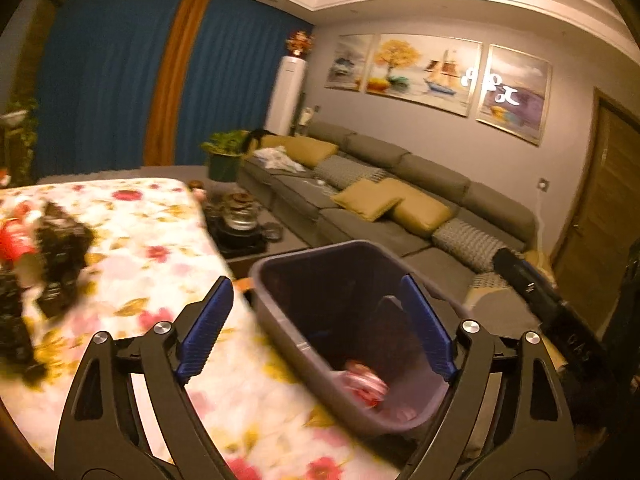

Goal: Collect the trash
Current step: 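Move both open tools back to the trash on the bed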

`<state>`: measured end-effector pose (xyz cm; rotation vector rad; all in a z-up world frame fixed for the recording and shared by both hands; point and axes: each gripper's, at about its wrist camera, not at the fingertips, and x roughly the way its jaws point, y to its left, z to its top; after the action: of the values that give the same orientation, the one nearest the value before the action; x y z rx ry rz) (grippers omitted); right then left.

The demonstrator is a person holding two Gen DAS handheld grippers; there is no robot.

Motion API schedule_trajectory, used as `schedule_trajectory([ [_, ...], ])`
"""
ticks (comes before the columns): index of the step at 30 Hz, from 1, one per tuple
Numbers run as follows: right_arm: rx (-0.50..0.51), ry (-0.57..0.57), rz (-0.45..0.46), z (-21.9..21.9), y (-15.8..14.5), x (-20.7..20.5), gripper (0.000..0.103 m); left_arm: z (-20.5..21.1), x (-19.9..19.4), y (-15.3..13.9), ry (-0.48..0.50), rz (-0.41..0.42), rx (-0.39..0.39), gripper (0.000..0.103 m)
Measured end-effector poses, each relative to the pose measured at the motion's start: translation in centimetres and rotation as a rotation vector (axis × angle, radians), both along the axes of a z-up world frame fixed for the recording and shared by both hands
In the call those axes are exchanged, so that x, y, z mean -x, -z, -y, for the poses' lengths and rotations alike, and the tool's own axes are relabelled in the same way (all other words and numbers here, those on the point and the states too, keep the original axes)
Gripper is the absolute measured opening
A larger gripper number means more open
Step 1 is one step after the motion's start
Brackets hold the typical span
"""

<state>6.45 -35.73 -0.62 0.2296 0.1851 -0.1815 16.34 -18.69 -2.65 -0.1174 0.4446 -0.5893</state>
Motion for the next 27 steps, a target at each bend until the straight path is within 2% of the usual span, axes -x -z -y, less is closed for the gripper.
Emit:
schedule_trajectory([
  [6,0.011,-0.043,-0.011,-2.5,0.0,0.2,0.074,-5.2,2.2,0.3,-0.195,0.03,-0.057,0.085],
  [15,0.027,-0.177,-0.023,-8.5,0.1,-0.1,0.074,-17.1,4.9,0.9,-0.516,0.022,-0.135,0.086],
  [22,0.034,-0.3,-0.033,-14.8,0.0,-1.0,0.074,-24.5,6.9,1.2,-0.646,-0.01,-0.115,0.086],
  [27,0.043,-0.372,-0.042,-19.1,0.1,-1.7,0.074,-26.9,7.2,1.6,-0.669,-0.032,-0.149,0.086],
])
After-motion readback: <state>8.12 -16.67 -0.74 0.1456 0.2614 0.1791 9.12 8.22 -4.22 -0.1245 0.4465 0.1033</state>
